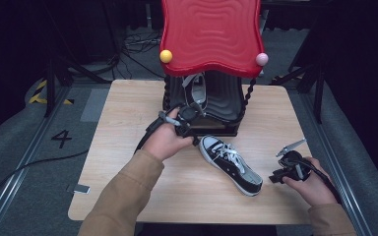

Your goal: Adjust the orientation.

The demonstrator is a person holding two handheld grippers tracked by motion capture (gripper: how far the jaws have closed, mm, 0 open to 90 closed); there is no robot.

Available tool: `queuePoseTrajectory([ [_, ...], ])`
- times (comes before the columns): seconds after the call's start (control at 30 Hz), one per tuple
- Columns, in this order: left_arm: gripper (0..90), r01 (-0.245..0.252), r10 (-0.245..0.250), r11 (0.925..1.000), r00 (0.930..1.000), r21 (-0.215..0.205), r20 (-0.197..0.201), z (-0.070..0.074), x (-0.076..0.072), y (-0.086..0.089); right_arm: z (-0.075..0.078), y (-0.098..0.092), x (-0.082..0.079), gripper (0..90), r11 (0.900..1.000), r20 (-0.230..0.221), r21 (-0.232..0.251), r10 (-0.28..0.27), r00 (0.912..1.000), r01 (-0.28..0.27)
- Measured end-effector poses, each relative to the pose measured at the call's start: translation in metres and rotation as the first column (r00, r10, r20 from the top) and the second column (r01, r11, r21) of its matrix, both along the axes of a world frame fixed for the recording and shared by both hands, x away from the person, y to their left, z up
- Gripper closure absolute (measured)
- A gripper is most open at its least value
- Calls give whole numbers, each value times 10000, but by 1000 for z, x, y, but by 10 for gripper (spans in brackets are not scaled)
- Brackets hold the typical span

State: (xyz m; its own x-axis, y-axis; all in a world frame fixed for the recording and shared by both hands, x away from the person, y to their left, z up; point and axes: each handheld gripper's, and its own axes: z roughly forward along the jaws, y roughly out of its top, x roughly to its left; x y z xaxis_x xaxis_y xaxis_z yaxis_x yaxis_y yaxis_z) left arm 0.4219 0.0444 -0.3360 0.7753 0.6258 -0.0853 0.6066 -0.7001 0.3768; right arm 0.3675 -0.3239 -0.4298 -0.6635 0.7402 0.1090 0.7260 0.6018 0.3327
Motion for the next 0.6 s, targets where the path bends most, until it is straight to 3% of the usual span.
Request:
queuePoseTrajectory([
  [0.2, 466, 109, -110, 9999, 9998, 60, 185, -19, -20, 17, 9, 0, -4, 716, 9995, -119, 302, -101, 9999, 105],
  [0.37, 464, -137, 140, 9998, 9997, 172, -183, -43, -29, 36, 27, 8, -12, 713, 9991, 115, 405, 115, 9999, -120],
  [0.43, 447, -160, 177, 9982, 9995, 581, -275, -46, -30, 42, 34, 11, -14, 704, 9982, 222, 573, 178, 9996, -191],
  [0.5, 445, -584, 597, 9974, 9977, 423, -308, -47, -33, 49, 44, 16, -18, 696, 9970, 550, 716, 257, 9982, -296],
  [0.6, 436, -576, 596, 9975, 9971, 418, -466, -49, -36, 54, 55, 21, -23, 692, 9921, 775, 1126, 474, 9959, -560],
])
